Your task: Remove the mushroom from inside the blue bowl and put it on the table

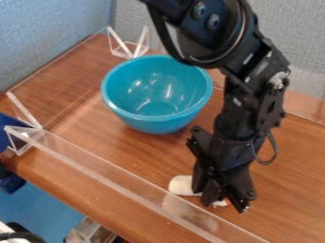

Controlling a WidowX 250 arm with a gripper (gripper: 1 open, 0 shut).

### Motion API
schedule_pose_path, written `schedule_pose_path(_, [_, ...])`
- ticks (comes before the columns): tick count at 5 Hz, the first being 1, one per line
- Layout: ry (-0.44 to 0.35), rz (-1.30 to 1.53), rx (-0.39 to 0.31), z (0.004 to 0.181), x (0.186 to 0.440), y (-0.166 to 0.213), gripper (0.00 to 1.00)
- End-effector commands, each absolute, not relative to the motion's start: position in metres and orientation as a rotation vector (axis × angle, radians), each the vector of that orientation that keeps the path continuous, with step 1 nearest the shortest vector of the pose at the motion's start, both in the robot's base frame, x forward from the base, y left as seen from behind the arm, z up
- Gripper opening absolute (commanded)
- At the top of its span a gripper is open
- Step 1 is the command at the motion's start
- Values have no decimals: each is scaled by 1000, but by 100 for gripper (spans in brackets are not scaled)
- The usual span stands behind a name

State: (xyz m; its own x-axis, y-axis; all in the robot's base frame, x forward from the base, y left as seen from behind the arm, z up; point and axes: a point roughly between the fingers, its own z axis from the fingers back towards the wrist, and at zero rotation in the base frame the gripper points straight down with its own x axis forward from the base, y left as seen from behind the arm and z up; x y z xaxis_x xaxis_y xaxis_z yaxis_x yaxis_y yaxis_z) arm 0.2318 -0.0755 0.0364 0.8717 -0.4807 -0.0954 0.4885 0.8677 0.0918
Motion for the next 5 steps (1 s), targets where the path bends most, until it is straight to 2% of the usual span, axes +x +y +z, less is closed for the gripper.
schedule_pose_path(1, [47, -522, 112, 37, 237, -80, 100])
schedule_pose_path(5, [49, -509, 120, 44, 237, -83, 100])
